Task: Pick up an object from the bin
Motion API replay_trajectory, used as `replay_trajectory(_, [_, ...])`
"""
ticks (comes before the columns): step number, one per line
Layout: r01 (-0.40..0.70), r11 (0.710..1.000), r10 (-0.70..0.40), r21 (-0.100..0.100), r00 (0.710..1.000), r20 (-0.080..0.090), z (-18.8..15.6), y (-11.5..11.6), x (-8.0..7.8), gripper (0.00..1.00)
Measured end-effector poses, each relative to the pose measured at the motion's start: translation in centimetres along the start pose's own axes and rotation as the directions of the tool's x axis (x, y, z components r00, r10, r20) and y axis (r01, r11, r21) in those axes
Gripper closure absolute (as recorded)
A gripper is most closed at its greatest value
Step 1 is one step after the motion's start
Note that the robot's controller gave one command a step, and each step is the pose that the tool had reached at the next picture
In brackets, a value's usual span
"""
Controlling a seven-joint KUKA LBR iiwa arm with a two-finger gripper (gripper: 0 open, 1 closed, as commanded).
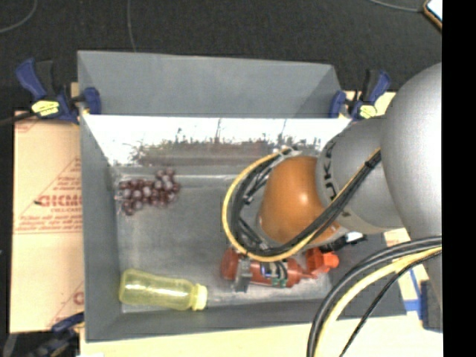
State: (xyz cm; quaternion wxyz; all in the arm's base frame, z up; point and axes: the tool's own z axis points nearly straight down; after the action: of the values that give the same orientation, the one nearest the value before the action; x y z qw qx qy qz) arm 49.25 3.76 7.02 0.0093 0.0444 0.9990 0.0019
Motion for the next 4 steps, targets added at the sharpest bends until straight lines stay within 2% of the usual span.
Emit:
replay_trajectory(1, [-0.011,1.0,0.011,-0.003,1.0,0.002,-0.01,1.49,-0.48,0.0])
replay_trajectory(3, [-0.024,1.0,0.024,-0.004,1.0,0.001,0.02,1.0,-0.33,0.0])
replay_trajectory(4, [-0.026,1.0,0.026,-0.003,1.0,0.0,0.01,0.95,0.51,0.0])
